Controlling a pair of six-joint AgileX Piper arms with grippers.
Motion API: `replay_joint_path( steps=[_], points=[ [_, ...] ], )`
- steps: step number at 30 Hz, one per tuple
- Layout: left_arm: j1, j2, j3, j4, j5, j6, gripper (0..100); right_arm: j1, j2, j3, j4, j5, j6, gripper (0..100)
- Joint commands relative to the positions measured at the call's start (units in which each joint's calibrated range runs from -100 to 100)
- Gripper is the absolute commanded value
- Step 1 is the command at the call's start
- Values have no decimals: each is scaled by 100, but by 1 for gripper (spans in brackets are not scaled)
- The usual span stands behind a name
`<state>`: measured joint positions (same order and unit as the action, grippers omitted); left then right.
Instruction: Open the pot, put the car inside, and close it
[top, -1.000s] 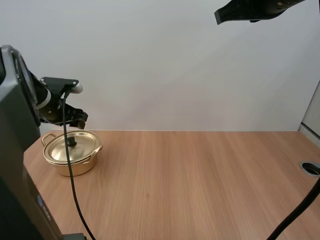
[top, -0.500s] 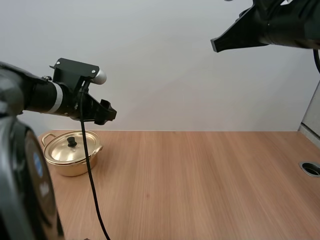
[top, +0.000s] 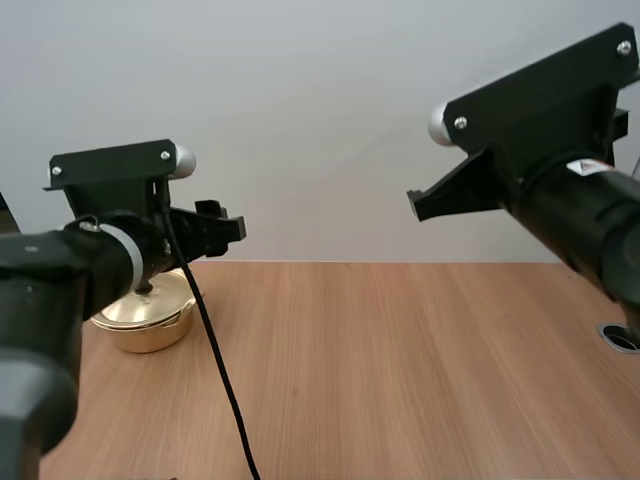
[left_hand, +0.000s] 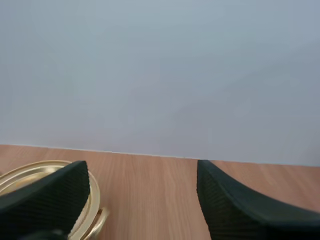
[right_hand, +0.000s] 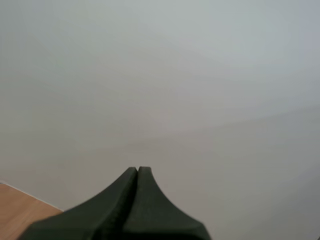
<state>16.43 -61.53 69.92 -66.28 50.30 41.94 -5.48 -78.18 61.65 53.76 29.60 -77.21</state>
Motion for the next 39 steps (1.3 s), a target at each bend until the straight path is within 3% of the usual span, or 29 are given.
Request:
replay_joint_path(
  steps=[1,4,6,9,11,16,22,26,29,33,36,39],
  points=[
    [-241,-3705,550,1397,-1962,-1279,100,-2,-697,1263,291,24,-27,0],
    [-855,-3701,1094,2180,-1695,-596,100,-2,-1469,1710,252,178,121,0],
    [-1213,-3713,1458,2798,-1927,-580,100,-2,-2024,1986,112,242,471,0],
    [-1500,-3713,2014,3353,-3272,-1179,100,-2,-2182,2383,-401,270,1057,0],
    [-1556,-3713,2349,3441,-4060,-1669,100,-2,-2080,2703,-1036,286,1566,0],
    [-1548,-3702,2998,3420,-3847,-1951,100,-2,-1989,3508,-2309,147,2544,0],
    [-1541,-3689,3008,3430,-3207,-2092,100,-125,-1989,3835,-2526,-53,3632,0],
    [-1506,-3689,3008,3549,-2504,-2227,100,-167,-1989,3835,-2700,422,3944,0],
    [-1356,-3689,3008,3536,-1814,-2499,100,-167,-1989,3835,-2623,381,4020,0],
    [-1084,-3689,3008,3677,-1799,-3029,100,-167,-1989,3835,-2623,417,4069,0],
    [-877,-3689,3008,3702,-1944,-2867,100,-167,-1989,3835,-2623,417,4069,0],
    [-772,-3689,3008,3702,-2217,-2776,100,-167,-1989,3835,-2623,417,4069,0]
  ],
)
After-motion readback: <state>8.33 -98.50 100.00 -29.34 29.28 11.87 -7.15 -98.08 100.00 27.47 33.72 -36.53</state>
